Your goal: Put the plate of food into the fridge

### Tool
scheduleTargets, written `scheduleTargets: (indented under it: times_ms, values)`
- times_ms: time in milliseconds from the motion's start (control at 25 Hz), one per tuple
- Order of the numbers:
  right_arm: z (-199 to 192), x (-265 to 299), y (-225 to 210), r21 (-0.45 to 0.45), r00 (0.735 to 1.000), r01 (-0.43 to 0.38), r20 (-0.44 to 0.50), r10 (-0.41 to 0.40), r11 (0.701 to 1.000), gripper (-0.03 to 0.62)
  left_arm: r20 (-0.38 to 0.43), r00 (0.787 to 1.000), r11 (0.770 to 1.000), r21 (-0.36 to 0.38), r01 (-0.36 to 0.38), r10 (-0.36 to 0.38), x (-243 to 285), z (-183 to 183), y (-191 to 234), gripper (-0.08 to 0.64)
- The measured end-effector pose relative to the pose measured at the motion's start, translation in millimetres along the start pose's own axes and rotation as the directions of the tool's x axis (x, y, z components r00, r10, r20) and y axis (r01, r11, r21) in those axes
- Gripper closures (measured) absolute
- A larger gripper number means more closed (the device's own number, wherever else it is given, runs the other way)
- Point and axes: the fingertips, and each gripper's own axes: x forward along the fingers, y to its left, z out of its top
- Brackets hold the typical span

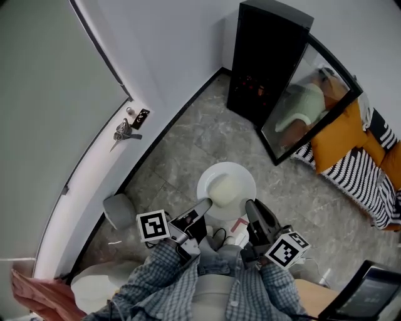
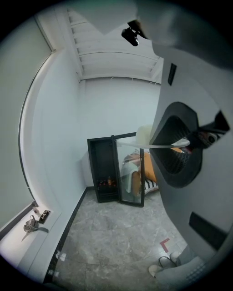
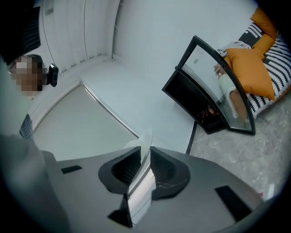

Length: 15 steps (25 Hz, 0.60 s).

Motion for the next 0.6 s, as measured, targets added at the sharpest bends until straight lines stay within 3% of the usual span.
scheduleTargets:
  times_ms: [600]
  values:
    - [-10.0, 7.6, 0.5, 0.005, 0.999, 0.033, 0.011, -0.033, 0.999, 0.522, -0.046, 0.999, 1.000, 0.010, -0.016, 0.016, -4.8, 9.4, 3.5, 0.543]
